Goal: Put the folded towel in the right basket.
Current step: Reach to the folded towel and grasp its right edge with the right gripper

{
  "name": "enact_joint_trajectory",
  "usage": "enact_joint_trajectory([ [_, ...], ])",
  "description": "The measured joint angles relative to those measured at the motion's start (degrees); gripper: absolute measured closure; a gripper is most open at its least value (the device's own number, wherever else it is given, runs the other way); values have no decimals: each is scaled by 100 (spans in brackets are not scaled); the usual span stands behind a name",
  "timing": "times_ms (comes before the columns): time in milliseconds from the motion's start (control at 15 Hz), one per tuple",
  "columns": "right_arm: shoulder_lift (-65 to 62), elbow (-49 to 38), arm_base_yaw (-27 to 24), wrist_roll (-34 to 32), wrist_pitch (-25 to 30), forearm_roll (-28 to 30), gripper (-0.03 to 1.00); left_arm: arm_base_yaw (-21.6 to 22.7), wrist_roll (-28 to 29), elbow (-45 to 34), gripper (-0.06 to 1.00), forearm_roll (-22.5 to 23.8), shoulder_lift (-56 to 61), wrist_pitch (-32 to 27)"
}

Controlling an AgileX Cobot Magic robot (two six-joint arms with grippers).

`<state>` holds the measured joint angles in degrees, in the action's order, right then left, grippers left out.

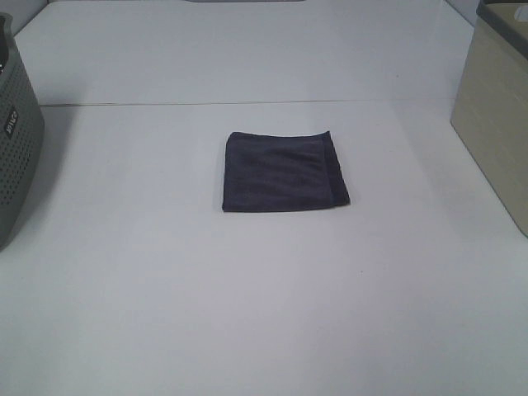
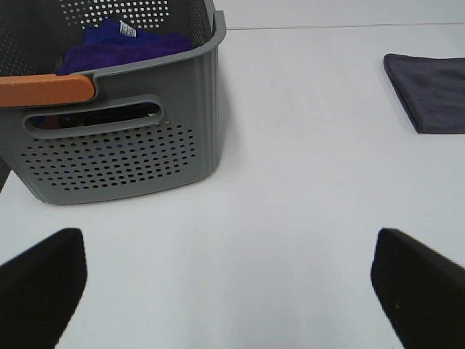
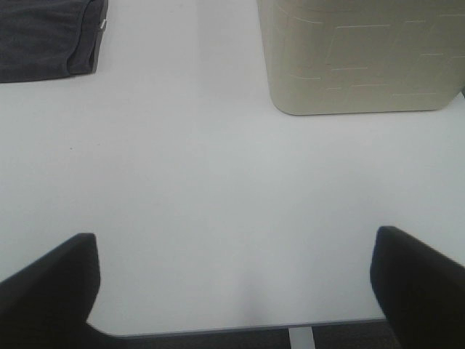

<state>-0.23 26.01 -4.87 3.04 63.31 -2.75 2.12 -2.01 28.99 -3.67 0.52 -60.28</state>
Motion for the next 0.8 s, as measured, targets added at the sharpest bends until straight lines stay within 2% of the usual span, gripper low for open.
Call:
enact_joint_trajectory([
  [800, 0, 0, 0, 0, 0, 0, 0, 0, 0, 0, -5, 0, 0, 0],
])
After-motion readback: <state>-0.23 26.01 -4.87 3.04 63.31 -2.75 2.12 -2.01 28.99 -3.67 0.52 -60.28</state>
